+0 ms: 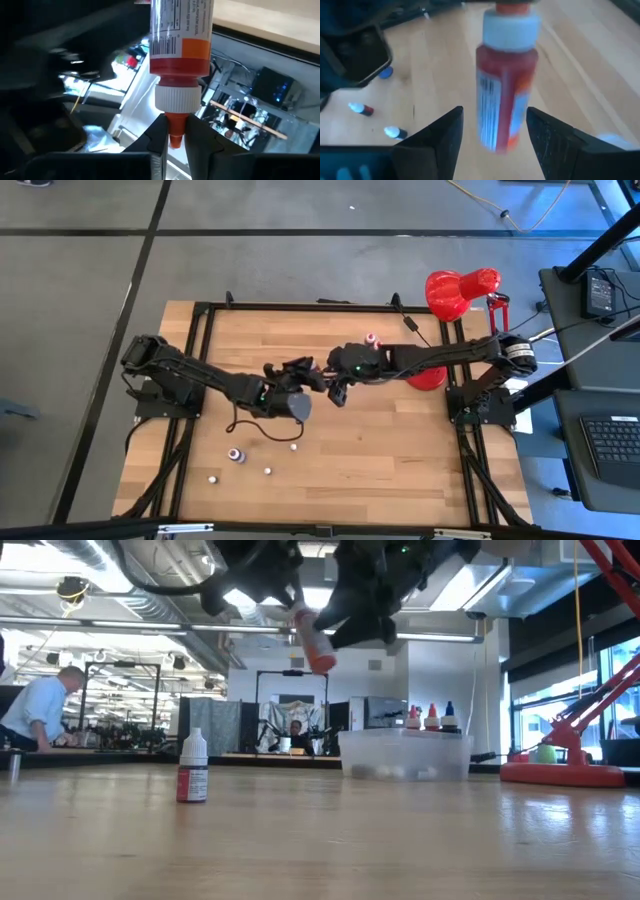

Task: Pick & Place food coloring
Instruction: Put the big orange food coloring bottle in the transparent bin

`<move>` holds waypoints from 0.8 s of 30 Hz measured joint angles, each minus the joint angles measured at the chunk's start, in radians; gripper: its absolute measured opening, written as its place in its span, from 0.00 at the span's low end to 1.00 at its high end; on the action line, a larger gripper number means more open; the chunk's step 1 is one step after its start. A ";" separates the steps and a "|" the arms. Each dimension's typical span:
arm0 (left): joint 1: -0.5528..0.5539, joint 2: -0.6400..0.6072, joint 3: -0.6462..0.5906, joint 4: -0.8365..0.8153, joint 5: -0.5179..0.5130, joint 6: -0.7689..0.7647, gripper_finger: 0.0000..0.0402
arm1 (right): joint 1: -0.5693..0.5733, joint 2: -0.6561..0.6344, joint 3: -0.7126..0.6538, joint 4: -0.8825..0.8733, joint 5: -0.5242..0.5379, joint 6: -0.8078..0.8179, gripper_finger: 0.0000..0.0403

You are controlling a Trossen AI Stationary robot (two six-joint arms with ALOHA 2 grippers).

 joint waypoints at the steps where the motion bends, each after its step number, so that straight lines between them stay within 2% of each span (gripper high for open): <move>1: -0.002 0.000 0.000 0.021 0.000 0.012 0.10 | 0.000 0.006 0.000 0.012 0.000 -0.011 0.54; 8: -0.021 0.000 0.000 0.060 0.010 0.049 0.10 | 0.001 0.013 0.000 0.072 0.052 -0.038 0.51; 17: -0.027 0.000 0.000 0.062 0.015 0.039 0.12 | 0.001 0.013 0.000 0.102 0.033 -0.035 0.27; 24: -0.027 -0.001 0.000 0.060 0.033 -0.073 0.16 | 0.001 0.013 0.000 0.097 0.029 -0.023 0.26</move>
